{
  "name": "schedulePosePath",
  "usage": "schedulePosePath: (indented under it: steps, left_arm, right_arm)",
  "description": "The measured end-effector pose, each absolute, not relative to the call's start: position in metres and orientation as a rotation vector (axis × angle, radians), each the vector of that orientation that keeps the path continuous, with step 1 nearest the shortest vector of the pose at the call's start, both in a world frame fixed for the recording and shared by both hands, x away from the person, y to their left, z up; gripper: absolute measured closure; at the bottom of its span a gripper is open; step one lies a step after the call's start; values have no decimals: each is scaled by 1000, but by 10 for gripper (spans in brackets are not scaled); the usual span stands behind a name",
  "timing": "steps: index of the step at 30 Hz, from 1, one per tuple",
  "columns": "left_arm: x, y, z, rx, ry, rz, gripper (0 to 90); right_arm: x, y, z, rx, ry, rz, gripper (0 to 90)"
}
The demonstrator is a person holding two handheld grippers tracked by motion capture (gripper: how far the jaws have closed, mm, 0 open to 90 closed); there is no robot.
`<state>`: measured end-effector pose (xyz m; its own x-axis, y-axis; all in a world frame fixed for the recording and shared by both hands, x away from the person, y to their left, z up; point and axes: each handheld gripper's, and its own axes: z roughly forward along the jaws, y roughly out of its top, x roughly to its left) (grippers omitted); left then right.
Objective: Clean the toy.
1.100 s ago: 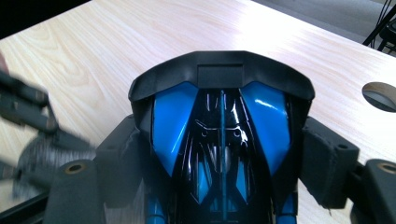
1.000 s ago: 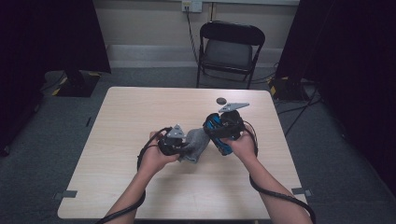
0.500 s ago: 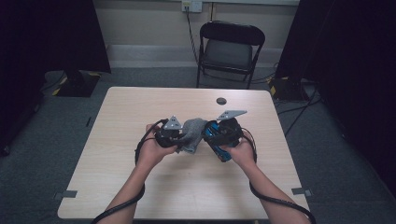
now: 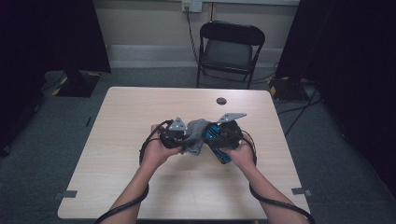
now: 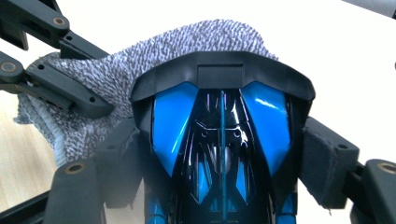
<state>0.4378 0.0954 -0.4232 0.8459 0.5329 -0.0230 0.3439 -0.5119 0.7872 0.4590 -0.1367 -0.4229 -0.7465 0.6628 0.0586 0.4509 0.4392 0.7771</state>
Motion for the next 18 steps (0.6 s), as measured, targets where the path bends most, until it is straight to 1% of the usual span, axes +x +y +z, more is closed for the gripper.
schedulePosePath:
  steps: [18]
  left_arm:
    - [435, 87, -429, 2172, 617, 266, 751]
  right_arm:
    - [459, -131, -416, 954, 2426, 1205, 254]
